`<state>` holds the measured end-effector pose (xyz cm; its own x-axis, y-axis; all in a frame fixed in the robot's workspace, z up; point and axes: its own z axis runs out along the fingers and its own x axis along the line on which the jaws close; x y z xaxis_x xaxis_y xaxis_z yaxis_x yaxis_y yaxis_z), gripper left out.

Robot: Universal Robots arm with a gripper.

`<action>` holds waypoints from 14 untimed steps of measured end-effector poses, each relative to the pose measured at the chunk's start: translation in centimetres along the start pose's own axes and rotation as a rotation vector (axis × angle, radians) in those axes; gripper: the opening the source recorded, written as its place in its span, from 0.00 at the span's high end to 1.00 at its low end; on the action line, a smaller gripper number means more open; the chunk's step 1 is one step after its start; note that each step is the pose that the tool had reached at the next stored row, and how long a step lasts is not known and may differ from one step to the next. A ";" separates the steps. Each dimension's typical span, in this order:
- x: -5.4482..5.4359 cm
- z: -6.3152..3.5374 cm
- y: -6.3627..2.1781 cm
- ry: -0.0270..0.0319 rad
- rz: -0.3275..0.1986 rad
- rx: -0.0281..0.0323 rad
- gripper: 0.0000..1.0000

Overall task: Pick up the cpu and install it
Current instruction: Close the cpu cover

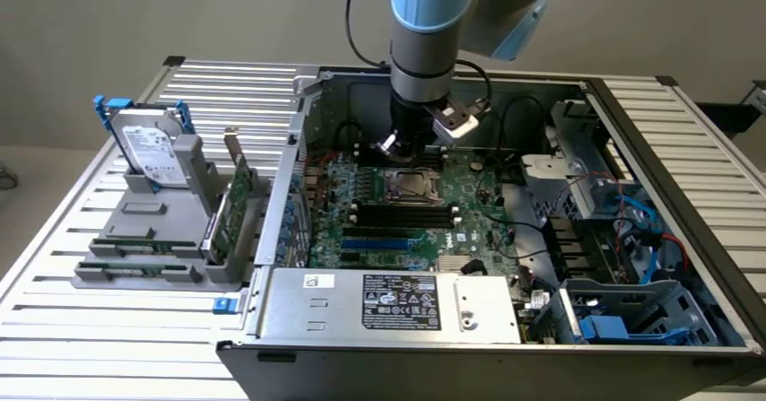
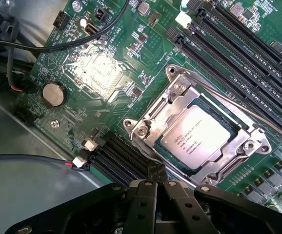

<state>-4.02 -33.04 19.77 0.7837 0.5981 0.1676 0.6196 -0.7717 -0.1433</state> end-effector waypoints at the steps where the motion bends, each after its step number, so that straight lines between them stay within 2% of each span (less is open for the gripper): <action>1: 0.0 0.00 0.01 -0.0011 -0.001 -0.0007 0.89; 6: 0.1 0.02 0.06 -0.0048 -0.008 -0.0024 0.89; 14: 0.2 0.11 0.16 -0.0064 -0.019 -0.0006 0.89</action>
<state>-3.80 -33.04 19.66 0.7719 0.6142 0.1641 0.6346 -0.7602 -0.1396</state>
